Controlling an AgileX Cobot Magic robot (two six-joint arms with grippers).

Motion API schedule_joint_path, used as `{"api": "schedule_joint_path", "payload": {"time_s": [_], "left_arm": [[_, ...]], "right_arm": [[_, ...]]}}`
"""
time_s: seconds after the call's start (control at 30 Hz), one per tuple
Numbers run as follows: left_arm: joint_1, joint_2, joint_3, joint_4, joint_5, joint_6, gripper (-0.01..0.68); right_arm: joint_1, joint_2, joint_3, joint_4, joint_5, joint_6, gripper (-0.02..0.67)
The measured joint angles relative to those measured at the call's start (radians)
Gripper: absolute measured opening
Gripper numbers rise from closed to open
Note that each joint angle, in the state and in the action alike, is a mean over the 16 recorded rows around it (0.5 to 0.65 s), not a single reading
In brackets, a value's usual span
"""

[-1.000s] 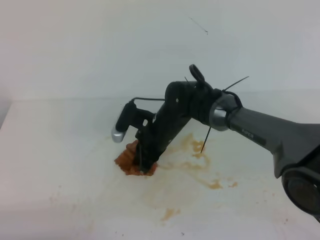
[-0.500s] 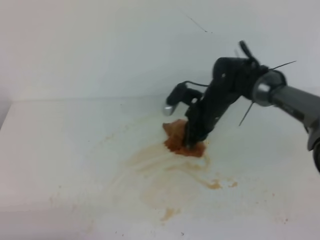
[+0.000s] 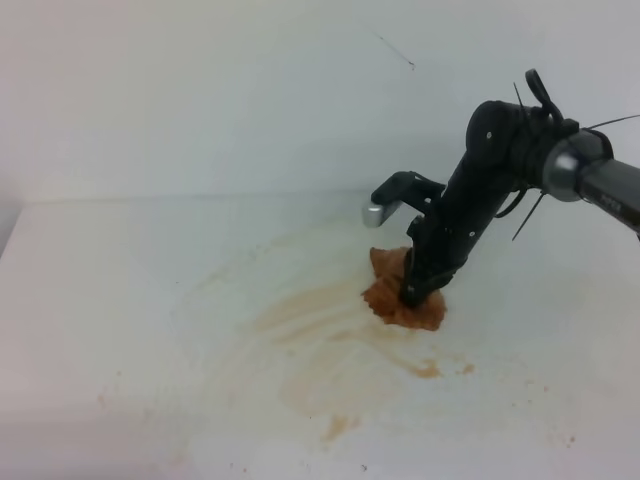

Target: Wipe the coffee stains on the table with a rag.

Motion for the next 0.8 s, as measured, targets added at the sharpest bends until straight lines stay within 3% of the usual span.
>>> {"api": "schedule_joint_path", "payload": {"time_s": [0.47, 0.8], "left_arm": [[0.000, 0.000, 0.000, 0.000, 0.000, 0.000, 0.001], [0.000, 0.000, 0.000, 0.000, 0.000, 0.000, 0.001]], "right_arm": [[0.019, -0.157, 0.347, 0.045, -0.117, 0.007, 0.036], [0.138, -0.203, 0.476, 0.086, -0.295, -0.030, 0.036]]}}
